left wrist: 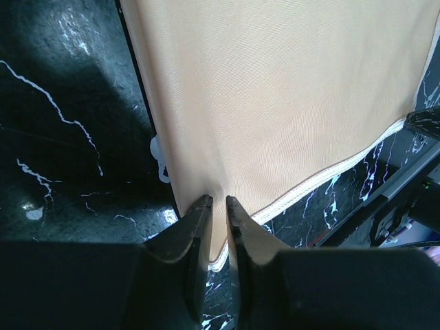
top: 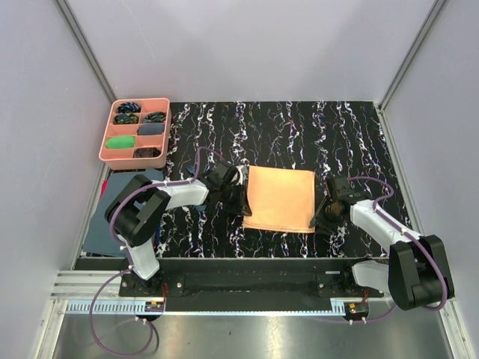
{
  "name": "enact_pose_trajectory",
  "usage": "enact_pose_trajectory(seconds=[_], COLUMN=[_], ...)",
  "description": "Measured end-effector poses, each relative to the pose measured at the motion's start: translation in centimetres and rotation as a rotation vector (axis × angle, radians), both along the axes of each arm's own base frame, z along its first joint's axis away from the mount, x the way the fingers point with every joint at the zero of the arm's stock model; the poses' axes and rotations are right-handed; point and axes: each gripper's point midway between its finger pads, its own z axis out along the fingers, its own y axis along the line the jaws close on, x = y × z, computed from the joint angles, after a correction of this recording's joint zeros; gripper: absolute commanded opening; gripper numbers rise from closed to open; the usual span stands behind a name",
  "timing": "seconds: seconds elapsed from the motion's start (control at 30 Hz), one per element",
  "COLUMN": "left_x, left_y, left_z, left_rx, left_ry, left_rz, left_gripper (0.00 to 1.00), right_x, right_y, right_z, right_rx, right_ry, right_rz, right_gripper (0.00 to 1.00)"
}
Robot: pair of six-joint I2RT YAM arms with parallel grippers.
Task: Fold the napkin into a case and place the utensils inside
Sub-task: Fold the top corner of the square-folded napkin at the center of the board.
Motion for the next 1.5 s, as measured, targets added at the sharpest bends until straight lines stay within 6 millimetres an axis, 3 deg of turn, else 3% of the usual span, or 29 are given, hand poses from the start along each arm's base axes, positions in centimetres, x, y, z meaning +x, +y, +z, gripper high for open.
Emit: enact_pose_trajectory(seconds=[0.1, 0.43, 0.8, 0.97, 1.3, 1.4, 1.5], left_x=[-0.1, -0.2, -0.8, -1.3, -2.3, -2.7, -3.5], left_y=[-0.1, -0.2, -0.3, -0.7, -1.4, -1.8, -2.0], left_z=[0.0, 0.0, 0.0, 0.0, -0.1, -0.1, -0.1], left_rx=[-0.002, -0.008, -0.012, -0.013, -0.016, -0.026, -0.042], left_ry=[-0.001, -0.001, 0.005, 0.007, 0.02, 0.021, 0.018], left_rz=[-0.001, 0.002, -0.004, -0.016, -0.03, -0.033, -0.03], left_gripper=[0.2, 0.2, 0.18, 0.18, 0.17, 0.17, 0.23], right_x=[0.0, 0.1, 0.7, 0.8, 0.5, 1.4, 3.1], right_y=[0.0, 0.0, -0.3, -0.6, -0.3, 0.8, 1.8], right_z=[-0.1, -0.4, 0.6, 1.6, 1.2, 1.8, 2.9], right_rx=[0.001, 0.004, -0.006, -0.015, -0.008, 0.041, 0.077], right_ry=[0.0, -0.01, -0.069, -0.11, -0.085, -0.133, -0.174], right_rz=[-0.004, -0.017, -0.025, -0.03, 0.024, 0.071, 0.112], right_gripper=[0.38, 0.24, 0.01, 0.0, 0.0, 0.0, 0.0])
